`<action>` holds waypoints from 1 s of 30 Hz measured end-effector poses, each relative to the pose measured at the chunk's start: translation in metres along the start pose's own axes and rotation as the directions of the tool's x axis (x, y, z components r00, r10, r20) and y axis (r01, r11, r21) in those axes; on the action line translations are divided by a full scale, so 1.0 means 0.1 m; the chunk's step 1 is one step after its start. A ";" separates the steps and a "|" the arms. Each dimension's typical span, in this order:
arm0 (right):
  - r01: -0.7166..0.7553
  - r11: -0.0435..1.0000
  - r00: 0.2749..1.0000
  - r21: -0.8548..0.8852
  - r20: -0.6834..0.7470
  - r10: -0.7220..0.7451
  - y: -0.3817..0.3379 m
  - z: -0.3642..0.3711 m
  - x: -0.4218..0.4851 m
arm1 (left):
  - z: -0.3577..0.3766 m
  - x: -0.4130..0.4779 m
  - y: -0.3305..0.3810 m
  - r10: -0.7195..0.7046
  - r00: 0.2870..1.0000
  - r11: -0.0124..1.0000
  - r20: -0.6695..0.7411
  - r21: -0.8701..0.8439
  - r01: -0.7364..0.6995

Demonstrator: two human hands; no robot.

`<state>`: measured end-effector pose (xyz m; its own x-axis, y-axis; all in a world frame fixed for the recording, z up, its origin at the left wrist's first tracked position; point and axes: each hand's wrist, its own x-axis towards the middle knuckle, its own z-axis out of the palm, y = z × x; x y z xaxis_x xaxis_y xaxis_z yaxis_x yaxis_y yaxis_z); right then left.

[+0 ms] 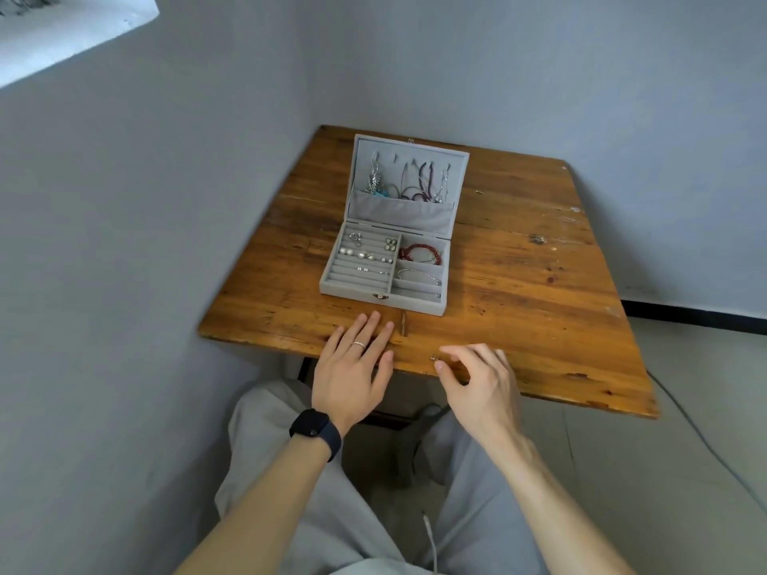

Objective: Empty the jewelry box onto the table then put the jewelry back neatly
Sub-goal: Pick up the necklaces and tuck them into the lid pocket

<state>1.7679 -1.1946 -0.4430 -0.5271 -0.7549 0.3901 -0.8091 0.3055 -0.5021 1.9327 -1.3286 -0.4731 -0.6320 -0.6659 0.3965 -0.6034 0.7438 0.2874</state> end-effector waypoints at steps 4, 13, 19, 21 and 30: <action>0.036 0.999 0.999 0.014 -0.018 -0.036 0.01 0.05 -0.01 | 0.03 -0.01 -0.01 0.007 0.999 1.000 -0.033 -0.006 -0.007; -0.034 0.986 0.996 0.164 -0.078 0.048 0.36 -0.17 0.13 | 0.00 0.01 0.01 -0.022 0.999 1.000 0.039 -0.001 0.022; -0.305 0.892 0.947 0.334 0.007 0.321 0.51 -0.20 0.18 | -0.11 0.08 0.08 -0.013 0.999 0.998 0.053 -0.054 0.016; -0.301 0.893 0.949 0.335 0.009 0.316 0.50 -0.18 0.17 | -0.14 0.11 0.13 0.054 0.998 0.995 0.034 -0.086 -0.051; -0.296 0.889 0.951 0.348 0.016 0.310 0.46 -0.21 0.12 | -0.14 0.28 0.42 0.165 0.986 0.985 -0.011 -0.046 -0.166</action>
<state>1.7186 -1.1773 -0.4455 -0.7477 -0.6324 0.2027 -0.4731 0.2930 -0.8308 1.8967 -1.3157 -0.4377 -0.7178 -0.5331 0.4478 -0.4676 0.8457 0.2572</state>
